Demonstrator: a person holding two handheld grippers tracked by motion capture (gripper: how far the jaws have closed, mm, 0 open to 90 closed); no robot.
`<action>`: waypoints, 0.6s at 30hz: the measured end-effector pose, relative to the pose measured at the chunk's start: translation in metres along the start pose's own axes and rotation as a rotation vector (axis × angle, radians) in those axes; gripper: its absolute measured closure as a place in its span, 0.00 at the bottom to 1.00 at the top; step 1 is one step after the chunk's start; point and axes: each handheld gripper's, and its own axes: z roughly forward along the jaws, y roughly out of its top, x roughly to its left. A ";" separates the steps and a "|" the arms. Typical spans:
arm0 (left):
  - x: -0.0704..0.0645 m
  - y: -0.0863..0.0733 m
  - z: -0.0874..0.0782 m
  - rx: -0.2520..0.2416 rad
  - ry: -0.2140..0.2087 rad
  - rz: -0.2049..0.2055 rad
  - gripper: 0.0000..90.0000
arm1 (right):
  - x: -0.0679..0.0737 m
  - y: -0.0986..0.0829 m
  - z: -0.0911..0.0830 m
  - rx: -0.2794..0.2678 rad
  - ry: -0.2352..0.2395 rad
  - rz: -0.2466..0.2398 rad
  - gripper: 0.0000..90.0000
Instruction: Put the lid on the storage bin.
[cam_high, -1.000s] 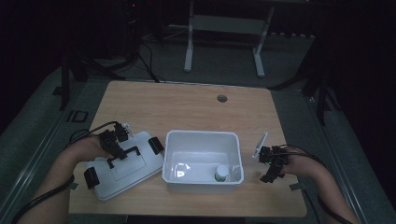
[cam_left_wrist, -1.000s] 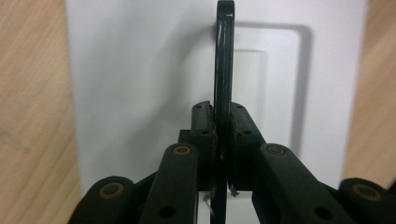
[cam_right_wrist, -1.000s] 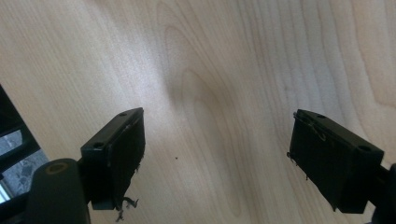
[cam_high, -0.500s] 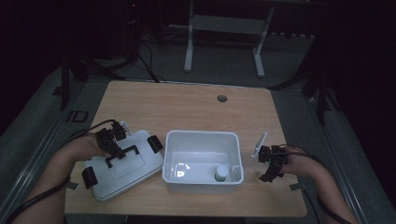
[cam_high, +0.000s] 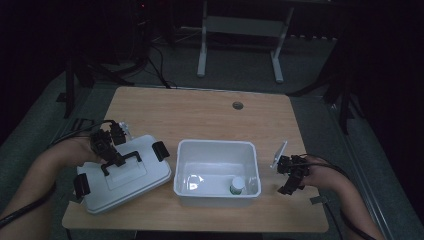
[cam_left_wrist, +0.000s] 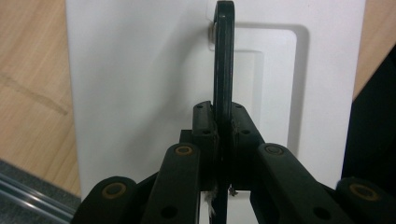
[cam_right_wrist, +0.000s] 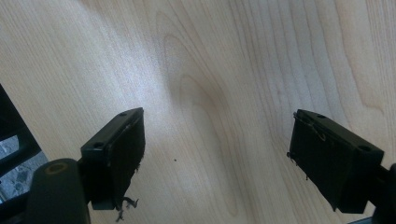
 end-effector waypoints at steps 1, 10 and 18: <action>-0.001 0.000 -0.005 -0.007 0.004 0.002 0.93 | 0.000 0.000 0.000 0.002 -0.002 -0.003 0.20; -0.013 0.007 -0.051 -0.013 0.042 0.042 0.93 | 0.002 0.003 0.000 0.000 0.001 -0.011 0.20; -0.025 0.021 -0.080 -0.053 0.066 0.080 0.93 | 0.002 0.004 -0.001 -0.001 0.001 -0.012 0.20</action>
